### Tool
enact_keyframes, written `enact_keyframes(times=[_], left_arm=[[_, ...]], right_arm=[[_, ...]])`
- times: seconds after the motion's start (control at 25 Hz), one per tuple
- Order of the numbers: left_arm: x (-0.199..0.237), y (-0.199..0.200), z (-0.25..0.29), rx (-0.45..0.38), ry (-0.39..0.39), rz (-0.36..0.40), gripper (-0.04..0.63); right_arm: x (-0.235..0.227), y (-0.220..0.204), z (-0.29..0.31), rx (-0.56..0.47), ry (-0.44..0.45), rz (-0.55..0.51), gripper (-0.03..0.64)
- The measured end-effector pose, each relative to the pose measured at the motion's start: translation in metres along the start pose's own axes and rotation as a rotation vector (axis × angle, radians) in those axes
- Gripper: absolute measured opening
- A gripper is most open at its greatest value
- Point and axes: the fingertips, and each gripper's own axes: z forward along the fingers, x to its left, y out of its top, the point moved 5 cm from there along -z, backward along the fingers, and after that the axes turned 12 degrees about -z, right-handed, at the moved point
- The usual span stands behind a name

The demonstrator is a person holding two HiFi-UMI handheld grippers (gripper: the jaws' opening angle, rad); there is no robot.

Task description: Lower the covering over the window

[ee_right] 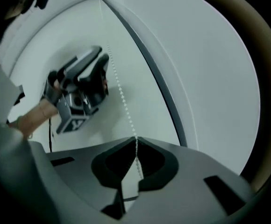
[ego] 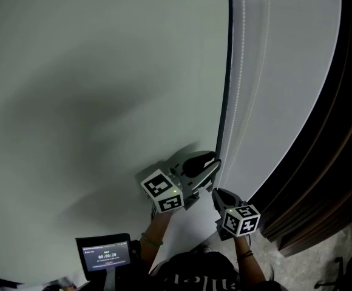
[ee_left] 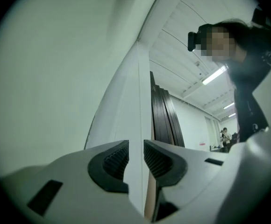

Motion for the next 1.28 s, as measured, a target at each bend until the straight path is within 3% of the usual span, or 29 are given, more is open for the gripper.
enact_keyframes(times=[0.12,0.28,0.36,0.56,0.64,0.84,0.96,1.16,1.28], left_arm=[[-0.007,0.003,0.004,0.024,-0.033,0.025,0.086],[-0.016,0.013,0.008,0.014,-0.057,0.039,0.078],[-0.017,0.012,0.009,0.020,-0.049,0.049,0.015],[-0.011,0.010,0.011,0.020,-0.006,-0.015,0.005],[-0.002,0.002,0.012,0.041,0.044,-0.015,0.003],[0.025,-0.060,-0.002,0.148,0.146,-0.076,0.003],[0.043,-0.116,-0.023,0.297,0.234,-0.095,0.003],[0.061,-0.196,-0.063,0.465,0.337,-0.196,0.002],[0.066,-0.223,-0.081,0.539,0.388,-0.204,0.003]], right_arm=[[0.009,-0.035,0.007,0.072,-0.002,0.002,0.018],[0.015,-0.040,0.011,0.081,-0.004,-0.004,0.018],[0.017,-0.041,0.009,0.081,-0.004,-0.007,0.018],[0.013,-0.040,0.000,0.069,-0.013,0.017,0.018],[0.009,-0.046,-0.001,0.117,-0.025,-0.001,0.018],[0.013,-0.104,-0.006,0.283,-0.032,-0.012,0.018],[0.018,-0.131,-0.009,0.345,-0.021,-0.027,0.018],[0.021,-0.129,-0.011,0.337,-0.022,-0.025,0.018],[0.026,-0.126,-0.013,0.313,-0.023,-0.023,0.018]])
